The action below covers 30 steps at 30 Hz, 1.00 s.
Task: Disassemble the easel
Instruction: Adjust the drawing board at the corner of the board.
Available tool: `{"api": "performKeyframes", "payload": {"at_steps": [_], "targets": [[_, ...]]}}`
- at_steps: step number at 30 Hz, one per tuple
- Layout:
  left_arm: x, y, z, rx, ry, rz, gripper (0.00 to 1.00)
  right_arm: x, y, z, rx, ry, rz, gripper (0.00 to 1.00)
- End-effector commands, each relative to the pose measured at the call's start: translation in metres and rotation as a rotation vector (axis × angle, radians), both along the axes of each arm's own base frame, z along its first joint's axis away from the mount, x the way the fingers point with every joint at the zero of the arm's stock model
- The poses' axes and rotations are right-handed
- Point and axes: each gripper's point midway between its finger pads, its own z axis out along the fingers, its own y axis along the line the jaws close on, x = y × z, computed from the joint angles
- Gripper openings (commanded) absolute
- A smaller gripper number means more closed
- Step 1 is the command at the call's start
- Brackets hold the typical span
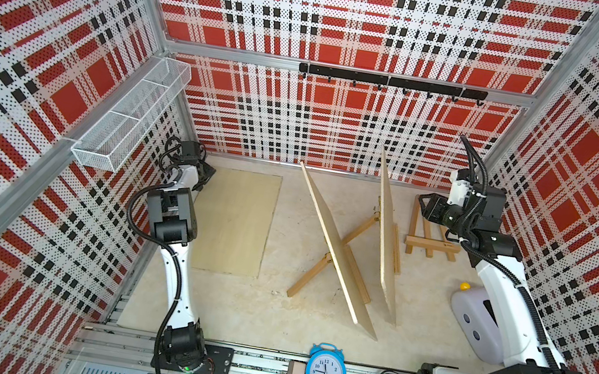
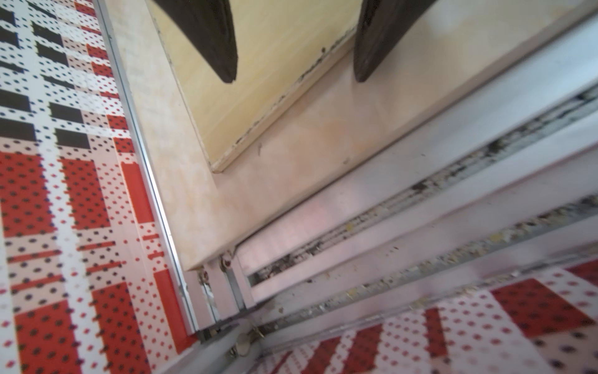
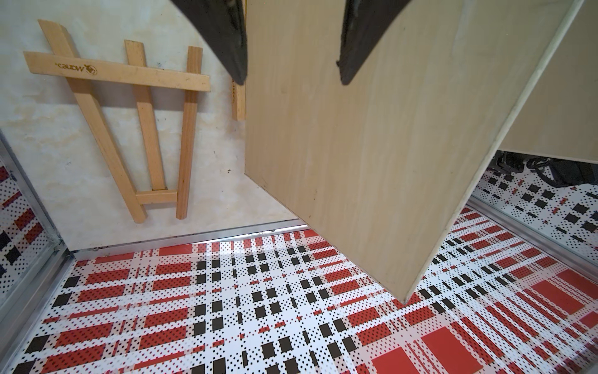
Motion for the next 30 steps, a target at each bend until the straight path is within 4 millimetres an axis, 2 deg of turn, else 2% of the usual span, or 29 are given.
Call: {"api": "performKeyframes", "payload": {"at_steps": [1, 6, 10, 13, 16, 18, 21, 25, 28, 30], "targets": [[-0.013, -0.039, -0.038, -0.102, 0.092, -0.049, 0.6, -0.005, 0.001, 0.013, -0.003, -0.045, 0.002, 0.49], [-0.014, -0.036, -0.031, -0.093, 0.083, -0.041, 0.6, -0.008, 0.001, 0.012, -0.001, -0.043, 0.004, 0.49], [-0.015, -0.031, -0.012, -0.082, 0.044, -0.042, 0.6, -0.008, 0.002, 0.013, 0.004, -0.048, 0.009, 0.49], [-0.015, -0.034, 0.021, -0.032, 0.004, -0.094, 0.59, -0.006, 0.004, 0.017, 0.011, -0.057, 0.021, 0.49], [-0.02, -0.047, 0.067, 0.036, -0.041, -0.166, 0.57, -0.002, 0.007, 0.02, 0.001, -0.057, 0.044, 0.49], [-0.029, -0.062, 0.103, 0.094, -0.076, -0.219, 0.57, 0.001, 0.01, 0.021, -0.003, -0.055, 0.06, 0.49], [-0.049, -0.105, 0.155, 0.165, -0.111, -0.343, 0.57, 0.007, 0.008, 0.017, -0.001, -0.023, 0.053, 0.49], [-0.095, -0.173, 0.213, 0.266, -0.126, -0.478, 0.59, 0.012, 0.009, 0.02, 0.003, 0.049, 0.049, 0.48], [-0.133, -0.213, 0.249, 0.308, -0.138, -0.541, 0.59, 0.009, 0.013, 0.02, 0.001, 0.087, 0.079, 0.48], [-0.16, -0.232, 0.271, 0.344, -0.15, -0.568, 0.61, 0.007, 0.012, 0.011, -0.034, 0.12, 0.096, 0.49]]}}
